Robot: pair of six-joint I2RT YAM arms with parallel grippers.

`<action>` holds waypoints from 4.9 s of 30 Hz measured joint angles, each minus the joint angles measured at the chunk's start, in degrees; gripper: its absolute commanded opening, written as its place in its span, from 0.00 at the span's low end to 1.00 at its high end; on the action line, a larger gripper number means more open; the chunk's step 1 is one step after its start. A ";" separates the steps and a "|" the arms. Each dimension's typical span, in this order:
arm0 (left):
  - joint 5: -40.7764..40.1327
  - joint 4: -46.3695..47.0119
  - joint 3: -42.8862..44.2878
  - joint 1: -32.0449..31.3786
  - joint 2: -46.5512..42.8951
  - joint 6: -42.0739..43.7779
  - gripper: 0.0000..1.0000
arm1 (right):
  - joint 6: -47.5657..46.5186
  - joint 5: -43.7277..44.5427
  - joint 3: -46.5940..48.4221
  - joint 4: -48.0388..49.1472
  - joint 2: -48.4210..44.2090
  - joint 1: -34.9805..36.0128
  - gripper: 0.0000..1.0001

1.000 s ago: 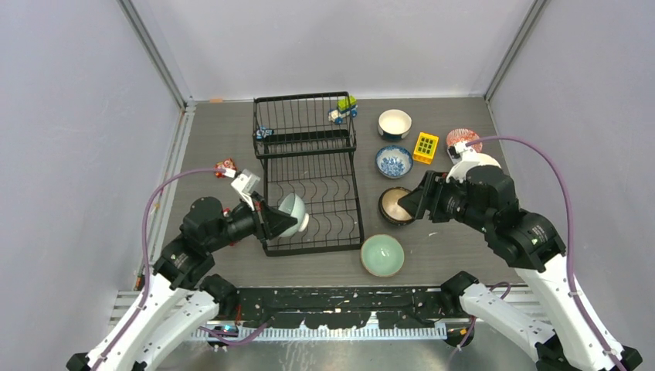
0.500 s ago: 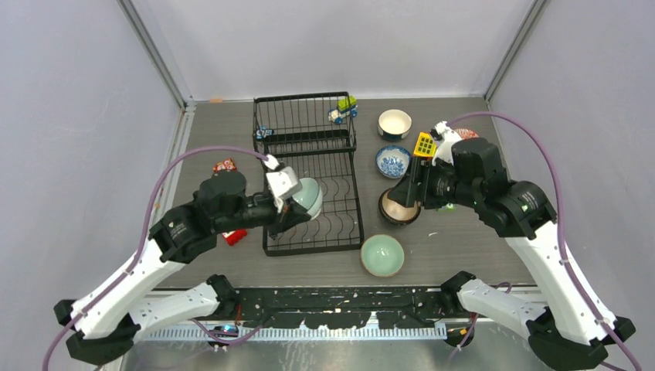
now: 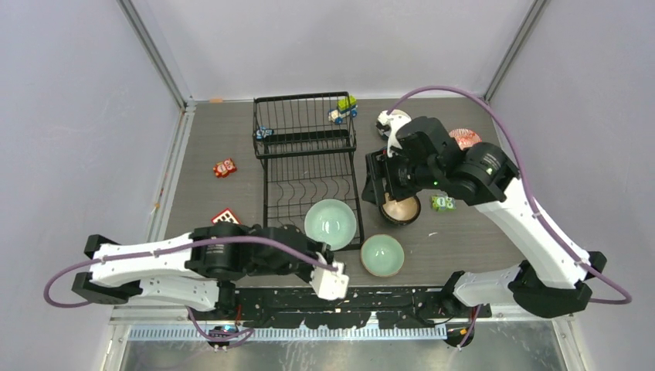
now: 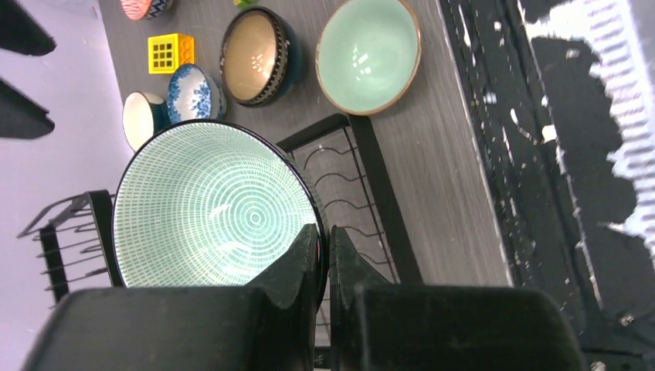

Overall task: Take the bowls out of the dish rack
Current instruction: Pick up the bowl from the dish rack.

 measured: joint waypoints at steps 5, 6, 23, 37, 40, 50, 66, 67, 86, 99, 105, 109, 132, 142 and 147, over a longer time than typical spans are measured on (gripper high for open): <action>-4.50 -1.92 -0.59 -4.31 3.41 6.08 0.00 | -1.36 3.82 0.09 -3.67 3.30 2.91 0.63; -4.83 -2.29 -0.76 -4.63 3.52 6.62 0.00 | -1.55 4.11 0.09 -3.89 3.72 3.74 0.62; 3.15 -5.99 2.08 -5.29 5.92 2.58 0.00 | -2.58 6.60 0.44 -5.79 5.40 14.91 0.55; 5.38 -4.85 2.08 -5.29 5.53 -1.20 0.00 | -0.85 5.68 -3.85 -3.13 6.62 16.00 0.47; 5.38 -4.57 2.05 -5.29 5.07 -1.51 0.00 | -0.42 4.90 -5.16 -1.88 6.73 16.33 0.41; 5.01 -3.19 1.62 -5.29 4.26 -1.92 0.00 | 0.85 4.11 -8.02 0.35 7.32 16.65 0.02; -9.66 6.95 -3.26 -5.44 -2.89 -17.18 1.00 | 5.42 17.49 -17.16 1.81 0.33 16.74 0.01; -10.99 8.13 -3.82 -5.44 -3.52 -19.91 1.00 | 6.32 19.41 -18.71 2.12 -1.36 16.72 0.01; -25.49 19.69 -7.13 6.67 7.50 -86.23 1.00 | 22.77 31.95 -33.22 5.97 -14.97 16.72 0.01; -27.65 13.62 -1.29 8.22 13.05 -92.67 0.57 | 25.99 31.32 -33.22 6.93 -14.27 16.72 0.01; -27.43 13.09 -1.31 8.41 14.16 -92.89 0.44 | 26.08 31.32 -33.22 7.06 -14.08 16.72 0.01; -27.43 13.09 -1.40 8.61 14.23 -92.89 0.35 | 26.23 31.28 -33.22 7.34 -13.79 16.72 0.01; -25.81 12.24 -2.27 9.27 16.28 -91.43 0.00 | 25.70 29.86 -33.24 7.72 -13.18 16.72 0.29; -25.11 11.58 -2.38 9.49 16.28 -91.71 0.00 | 25.53 29.83 -33.24 10.03 -13.42 16.72 0.39; -25.16 10.36 -2.36 9.49 16.63 -92.83 0.00 | 25.44 30.38 -33.24 9.94 -12.76 16.72 0.37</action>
